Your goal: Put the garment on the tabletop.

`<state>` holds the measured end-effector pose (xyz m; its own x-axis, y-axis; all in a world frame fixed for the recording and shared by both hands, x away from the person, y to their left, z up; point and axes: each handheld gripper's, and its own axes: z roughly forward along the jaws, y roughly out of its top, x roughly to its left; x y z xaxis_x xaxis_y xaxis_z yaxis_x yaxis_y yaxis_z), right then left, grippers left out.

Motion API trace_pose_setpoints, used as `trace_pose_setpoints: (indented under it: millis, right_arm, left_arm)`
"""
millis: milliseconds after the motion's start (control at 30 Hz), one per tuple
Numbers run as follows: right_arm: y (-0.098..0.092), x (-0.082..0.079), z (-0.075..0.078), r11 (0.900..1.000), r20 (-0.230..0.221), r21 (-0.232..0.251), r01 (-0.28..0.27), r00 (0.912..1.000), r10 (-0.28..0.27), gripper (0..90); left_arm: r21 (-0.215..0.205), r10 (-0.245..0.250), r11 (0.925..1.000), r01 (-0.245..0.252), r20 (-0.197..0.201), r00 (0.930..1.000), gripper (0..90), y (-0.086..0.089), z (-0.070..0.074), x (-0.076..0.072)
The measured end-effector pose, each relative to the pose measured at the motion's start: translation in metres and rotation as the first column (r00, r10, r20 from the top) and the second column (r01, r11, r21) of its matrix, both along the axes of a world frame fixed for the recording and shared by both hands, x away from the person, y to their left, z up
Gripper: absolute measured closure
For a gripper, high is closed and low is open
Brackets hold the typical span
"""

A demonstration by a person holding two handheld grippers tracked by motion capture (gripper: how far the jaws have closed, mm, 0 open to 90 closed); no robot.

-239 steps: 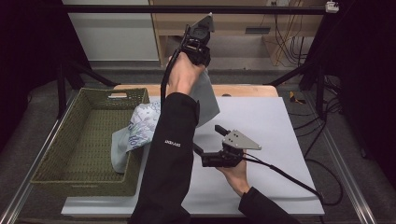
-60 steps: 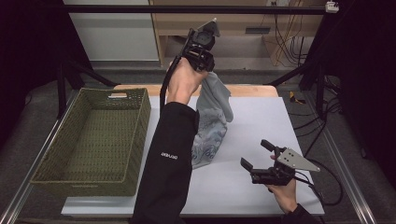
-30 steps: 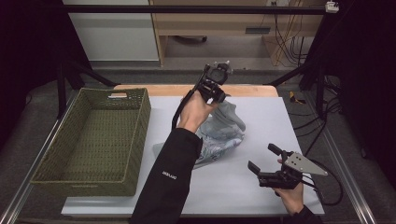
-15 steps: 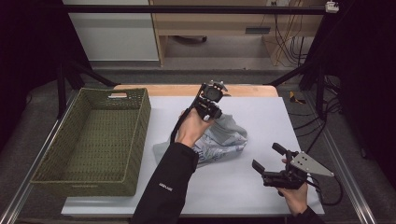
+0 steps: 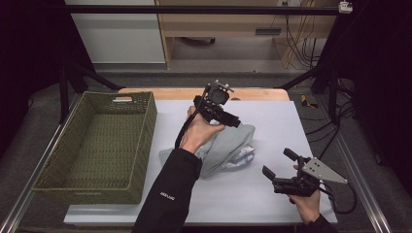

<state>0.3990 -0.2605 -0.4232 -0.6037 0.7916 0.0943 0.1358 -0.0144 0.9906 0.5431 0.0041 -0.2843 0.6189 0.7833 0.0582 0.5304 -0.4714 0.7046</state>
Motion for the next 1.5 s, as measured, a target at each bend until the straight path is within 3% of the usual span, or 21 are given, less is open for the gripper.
trace_pose_setpoints:
  millis: [233, 300, 333, 500, 533, 567, 600, 633, 800, 867, 1033, 1067, 1200, 1267, 1300, 1367, 1400, 1433, 1500]
  right_arm:
    - [-0.001, 0.001, 0.000, 1.000, 0.002, -0.008, 0.007, 1.0000, -0.007, 0.5]
    - [-0.002, 0.001, 0.001, 1.000, -0.003, -0.004, 0.008, 1.0000, -0.008, 0.5]
    - [-0.002, 0.001, 0.001, 1.000, -0.003, -0.004, 0.008, 1.0000, -0.008, 0.5]
    - [-0.003, 0.002, 0.000, 1.000, 0.000, -0.010, 0.012, 0.9999, -0.012, 0.5]
    - [-0.003, 0.002, 0.001, 1.000, -0.004, -0.009, 0.014, 0.9999, -0.014, 0.5]
    - [-0.004, 0.003, 0.001, 1.000, 0.001, -0.014, 0.014, 0.9999, -0.014, 0.5]
    - [-0.004, 0.002, 0.001, 1.000, -0.003, -0.010, 0.016, 0.9999, -0.016, 0.5]
    - [-0.004, 0.003, 0.001, 1.000, -0.003, -0.008, 0.017, 0.9999, -0.017, 0.5]
    - [-0.005, 0.003, 0.000, 1.000, -0.002, -0.016, 0.019, 0.9998, -0.020, 0.5]
    - [-0.005, 0.003, 0.000, 1.000, -0.004, -0.008, 0.014, 0.9999, -0.014, 0.5]
    - [-0.006, 0.004, 0.000, 1.000, -0.013, -0.013, 0.025, 0.9996, -0.025, 0.5]
    - [-0.006, 0.004, 0.000, 1.000, -0.007, -0.016, 0.025, 0.9997, -0.025, 0.5]
    - [-0.008, 0.004, 0.000, 1.000, -0.013, -0.009, 0.020, 0.9997, -0.020, 0.5]
    - [-0.009, 0.006, -0.001, 0.999, 0.009, -0.028, 0.020, 0.9998, -0.020, 0.5]
    - [-0.008, 0.004, -0.001, 1.000, -0.012, -0.018, 0.021, 0.9997, -0.022, 0.5]
    - [-0.008, 0.004, -0.002, 1.000, -0.013, -0.020, 0.021, 0.9997, -0.021, 0.5]
    - [-0.009, 0.005, -0.002, 1.000, -0.011, -0.024, 0.020, 0.9997, -0.020, 0.5]
    - [-0.009, 0.005, -0.002, 1.000, -0.011, -0.024, 0.020, 0.9997, -0.020, 0.5]
    - [-0.010, 0.004, -0.002, 1.000, -0.010, -0.021, 0.020, 0.9997, -0.020, 0.5]
  left_arm:
    - [-0.064, -0.030, 0.9973, 0.036, 0.091, 0.9954, 0.5, 0.015, 0.004, -0.018]
    - [-0.116, -0.027, 0.9923, 0.041, 0.121, 0.9923, 0.5, 0.021, 0.002, -0.026]
    - [-0.116, -0.027, 0.9923, 0.041, 0.121, 0.9923, 0.5, 0.021, 0.002, -0.026]
    - [-0.198, -0.012, 0.9788, 0.052, 0.199, 0.9800, 0.7, 0.036, -0.005, -0.041]
    - [-0.249, -0.001, 0.9670, 0.056, 0.214, 0.9769, 0.8, 0.044, -0.010, -0.047]
    - [-0.249, -0.001, 0.9670, 0.056, 0.214, 0.9769, 0.9, 0.044, -0.010, -0.047]
    - [-0.271, 0.006, 0.9606, 0.061, 0.240, 0.9708, 1.0, 0.050, -0.015, -0.054]
    - [-0.271, 0.006, 0.9606, 0.061, 0.240, 0.9708, 1.1, 0.050, -0.015, -0.054]
    - [-0.318, 0.015, 0.9442, 0.086, 0.304, 0.9527, 1.3, 0.069, -0.033, -0.076]
    - [-0.347, 0.031, 0.9340, 0.086, 0.319, 0.9474, 1.4, 0.075, -0.041, -0.084]
    - [-0.383, 0.045, 0.9191, 0.093, 0.336, 0.9409, 1.8, 0.090, -0.064, -0.104]
    - [-0.391, 0.053, 0.9157, 0.094, 0.349, 0.9355, 1.8, 0.094, -0.072, -0.111]
    - [-0.394, 0.052, 0.9135, 0.101, 0.359, 0.9319, 1.8, 0.101, -0.083, -0.122]
    - [-0.384, 0.062, 0.9187, 0.094, 0.375, 0.9250, 1.8, 0.104, -0.088, -0.128]
    - [-0.386, 0.064, 0.9177, 0.093, 0.375, 0.9247, 1.8, 0.106, -0.090, -0.131]
    - [-0.403, 0.062, 0.9098, 0.101, 0.372, 0.9263, 1.8, 0.110, -0.096, -0.135]
    - [-0.420, 0.069, 0.9021, 0.100, 0.369, 0.9268, 1.8, 0.114, -0.104, -0.139]
    - [-0.420, 0.069, 0.9021, 0.100, 0.369, 0.9268, 1.8, 0.114, -0.104, -0.139]
    - [-0.438, 0.078, 0.8933, 0.099, 0.368, 0.9266, 1.8, 0.119, -0.114, -0.143]
